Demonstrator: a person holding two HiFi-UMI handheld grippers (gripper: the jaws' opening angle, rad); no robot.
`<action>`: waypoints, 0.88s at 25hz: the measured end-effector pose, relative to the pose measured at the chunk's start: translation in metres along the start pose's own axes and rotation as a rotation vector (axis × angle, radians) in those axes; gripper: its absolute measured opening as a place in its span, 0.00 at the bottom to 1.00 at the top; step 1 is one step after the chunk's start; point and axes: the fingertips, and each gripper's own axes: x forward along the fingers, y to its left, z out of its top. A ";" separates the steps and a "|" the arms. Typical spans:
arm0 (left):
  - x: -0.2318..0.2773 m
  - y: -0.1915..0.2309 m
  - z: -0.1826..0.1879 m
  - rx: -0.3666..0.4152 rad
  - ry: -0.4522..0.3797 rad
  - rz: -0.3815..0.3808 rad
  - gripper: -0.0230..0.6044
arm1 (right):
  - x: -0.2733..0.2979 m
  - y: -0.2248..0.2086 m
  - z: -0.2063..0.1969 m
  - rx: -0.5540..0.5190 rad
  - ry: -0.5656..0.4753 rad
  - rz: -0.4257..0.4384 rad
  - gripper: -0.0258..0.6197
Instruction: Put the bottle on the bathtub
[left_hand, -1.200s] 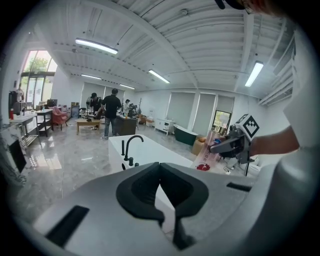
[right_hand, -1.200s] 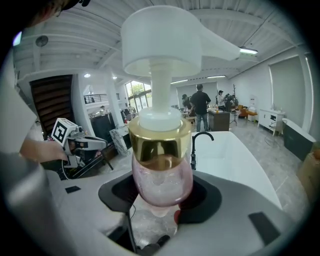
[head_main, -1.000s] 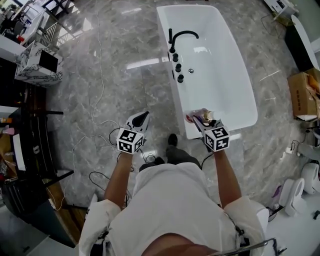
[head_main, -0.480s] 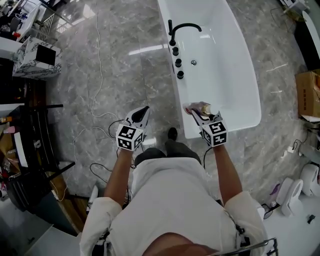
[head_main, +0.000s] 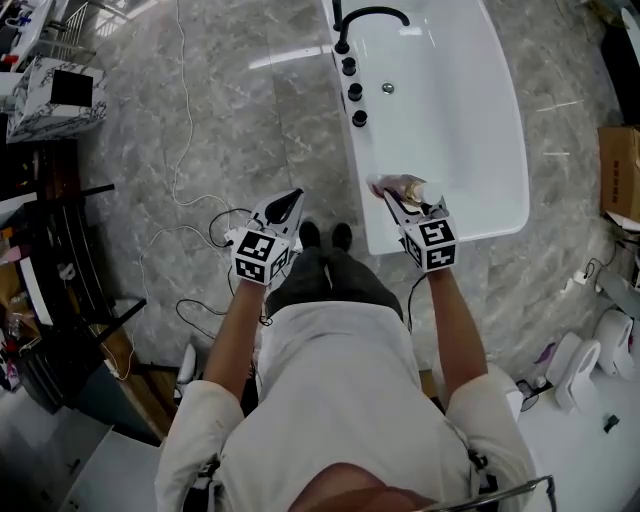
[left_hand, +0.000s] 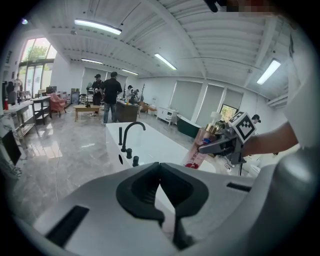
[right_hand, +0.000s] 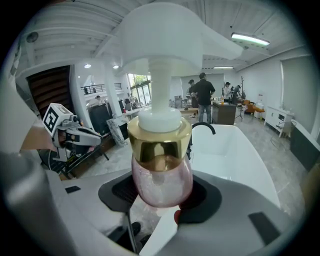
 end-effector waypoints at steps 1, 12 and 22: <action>0.004 0.002 -0.002 0.002 0.005 -0.005 0.05 | 0.005 -0.002 -0.001 0.001 0.003 -0.003 0.41; 0.055 0.035 -0.034 0.024 0.086 -0.074 0.05 | 0.070 -0.024 -0.025 0.027 0.041 -0.055 0.41; 0.106 0.058 -0.073 0.014 0.127 -0.112 0.05 | 0.129 -0.044 -0.069 0.081 0.063 -0.089 0.41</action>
